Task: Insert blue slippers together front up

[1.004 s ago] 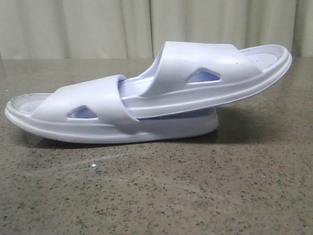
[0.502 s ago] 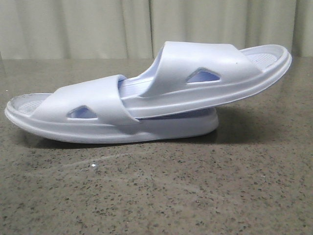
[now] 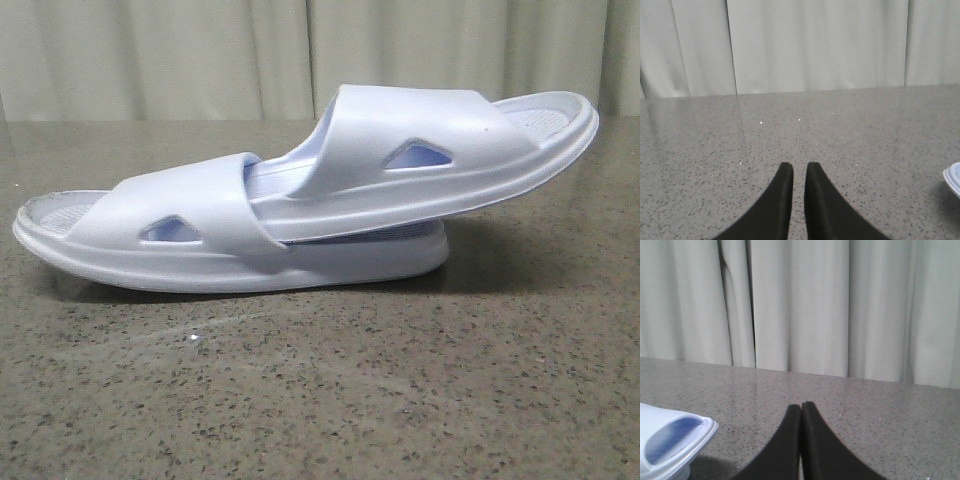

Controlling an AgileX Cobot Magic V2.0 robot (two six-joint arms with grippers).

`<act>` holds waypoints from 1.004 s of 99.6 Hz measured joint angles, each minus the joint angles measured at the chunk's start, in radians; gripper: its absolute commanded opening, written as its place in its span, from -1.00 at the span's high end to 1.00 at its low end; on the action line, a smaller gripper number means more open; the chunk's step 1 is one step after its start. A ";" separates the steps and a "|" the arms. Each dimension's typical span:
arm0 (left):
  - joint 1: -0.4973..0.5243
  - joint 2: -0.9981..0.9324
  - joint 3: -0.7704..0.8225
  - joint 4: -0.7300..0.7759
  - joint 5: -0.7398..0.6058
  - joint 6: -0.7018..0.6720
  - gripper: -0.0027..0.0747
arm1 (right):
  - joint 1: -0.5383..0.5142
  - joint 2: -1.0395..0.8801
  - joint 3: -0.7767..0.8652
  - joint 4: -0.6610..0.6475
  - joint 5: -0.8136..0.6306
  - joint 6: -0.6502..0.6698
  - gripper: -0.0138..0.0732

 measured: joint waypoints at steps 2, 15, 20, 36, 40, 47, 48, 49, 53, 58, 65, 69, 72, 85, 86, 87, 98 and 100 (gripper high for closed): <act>-0.002 -0.003 0.010 0.011 -0.013 -0.015 0.89 | 0.000 0.000 0.000 0.000 0.000 0.000 0.93; -0.004 -0.024 0.048 0.085 -0.041 -0.099 0.89 | 0.000 0.000 0.000 0.000 0.000 0.000 0.93; -0.004 -0.030 0.048 0.112 -0.051 -0.118 0.89 | 0.000 0.000 0.000 0.000 0.000 0.000 0.93; 0.009 -0.033 0.048 0.171 -0.049 -0.140 0.89 | 0.000 0.000 0.000 0.000 0.000 0.000 0.93; 0.010 -0.033 0.048 0.178 -0.049 -0.142 0.89 | 0.000 0.000 0.000 0.000 0.000 0.000 0.93; 0.011 -0.033 0.048 0.184 -0.051 -0.142 0.89 | 0.000 0.000 0.000 0.000 0.000 0.000 0.93; 0.011 -0.033 0.048 0.184 -0.051 -0.142 0.89 | 0.000 0.000 0.000 0.000 0.000 0.000 0.93; 0.011 -0.033 0.048 0.184 -0.051 -0.142 0.89 | 0.000 0.000 0.000 0.000 0.000 0.000 0.93; 0.011 -0.033 0.048 0.181 -0.051 -0.142 0.89 | 0.000 0.000 0.000 0.000 0.000 0.000 0.93; 0.011 -0.033 0.048 0.179 -0.051 -0.142 0.89 | 0.000 0.000 0.000 0.000 0.000 0.000 0.93; 0.011 -0.033 0.048 0.178 -0.051 -0.142 0.89 | 0.000 0.000 0.000 0.000 0.000 0.000 0.93; 0.011 -0.033 0.048 0.178 -0.051 -0.142 0.89 | 0.000 0.000 0.000 0.000 0.000 0.000 0.93; 0.011 -0.033 0.048 0.178 -0.051 -0.142 0.89 | 0.000 0.000 0.000 0.000 0.000 0.000 0.93; 0.011 -0.033 0.048 0.178 -0.051 -0.142 0.89 | 0.000 0.000 0.000 0.000 0.000 0.000 0.93; 0.011 -0.033 0.048 0.178 -0.051 -0.142 0.89 | 0.000 0.000 0.000 0.000 0.000 0.000 0.93; 0.011 -0.033 0.048 0.178 -0.051 -0.142 0.89 | 0.000 0.000 0.000 0.000 0.000 0.000 0.93; 0.011 -0.033 0.048 0.178 -0.051 -0.142 0.89 | 0.000 0.000 0.000 0.000 0.000 0.000 0.93; 0.011 -0.033 0.048 0.178 -0.051 -0.142 0.89 | 0.000 0.000 0.000 0.000 0.000 0.000 0.93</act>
